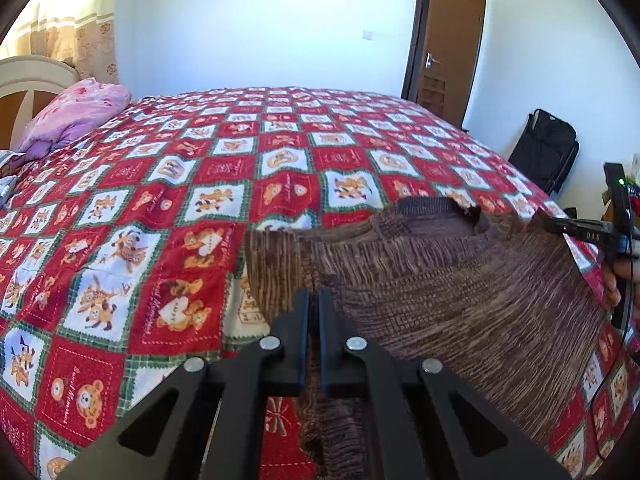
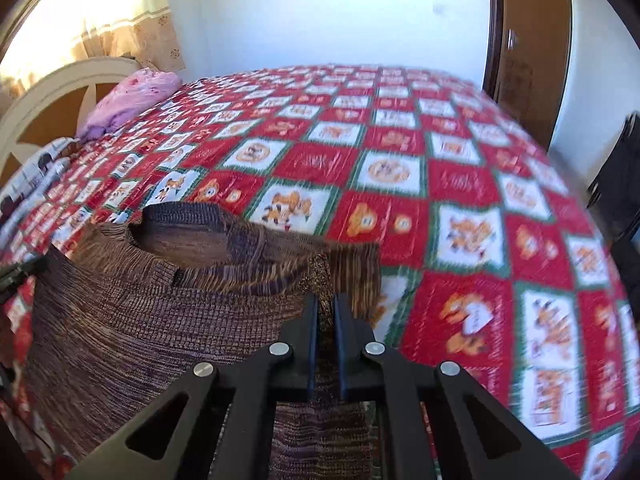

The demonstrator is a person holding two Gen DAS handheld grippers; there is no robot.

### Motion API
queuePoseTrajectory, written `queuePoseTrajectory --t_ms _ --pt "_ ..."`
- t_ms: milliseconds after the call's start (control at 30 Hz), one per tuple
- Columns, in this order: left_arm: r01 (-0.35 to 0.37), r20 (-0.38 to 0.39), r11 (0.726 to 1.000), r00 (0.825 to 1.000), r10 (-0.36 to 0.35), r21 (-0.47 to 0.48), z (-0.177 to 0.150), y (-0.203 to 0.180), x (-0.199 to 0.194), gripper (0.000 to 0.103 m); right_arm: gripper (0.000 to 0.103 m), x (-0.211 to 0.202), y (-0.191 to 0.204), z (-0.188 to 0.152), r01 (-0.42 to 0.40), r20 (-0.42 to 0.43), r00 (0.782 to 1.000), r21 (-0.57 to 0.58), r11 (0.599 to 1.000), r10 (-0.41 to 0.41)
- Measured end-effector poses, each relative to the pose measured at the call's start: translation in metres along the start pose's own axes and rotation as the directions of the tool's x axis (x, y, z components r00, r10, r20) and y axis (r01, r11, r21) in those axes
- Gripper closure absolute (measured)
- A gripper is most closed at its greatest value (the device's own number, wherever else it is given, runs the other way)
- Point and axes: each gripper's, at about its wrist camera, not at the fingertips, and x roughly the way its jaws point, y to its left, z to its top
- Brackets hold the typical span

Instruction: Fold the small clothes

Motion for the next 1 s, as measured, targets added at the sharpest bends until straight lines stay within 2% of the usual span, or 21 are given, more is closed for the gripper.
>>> queuePoseTrajectory --t_ms 200,300,533,667,767,1000 --pt "-0.005 -0.019 1.000 1.000 0.005 -0.024 -0.004 0.007 0.005 0.098 0.095 0.012 -0.014 -0.005 -0.069 -0.044 0.996 0.055 0.996 0.071" --pt "-0.005 -0.020 0.999 1.000 0.004 -0.038 -0.002 0.011 0.005 0.098 0.096 0.013 -0.010 -0.005 -0.024 -0.058 0.998 0.032 0.999 0.026" --pt "0.008 0.053 0.998 0.999 -0.005 -0.059 0.020 0.017 -0.012 0.098 0.098 -0.032 0.001 0.024 -0.014 0.113 0.994 0.010 1.000 0.013" --pt "-0.010 0.088 0.997 0.996 0.017 -0.075 0.036 0.024 -0.010 0.098 0.098 -0.029 -0.002 0.041 0.017 0.140 0.990 0.033 0.999 -0.021" --pt "-0.018 0.079 0.994 0.997 0.026 -0.104 0.041 0.033 0.002 0.098 0.098 -0.012 -0.009 0.046 0.027 0.117 0.993 0.073 0.997 -0.035" --pt "-0.087 -0.038 0.994 0.996 0.084 -0.069 0.027 0.026 0.057 0.098 0.097 0.043 -0.022 0.030 0.090 0.004 0.996 0.110 0.990 -0.091"
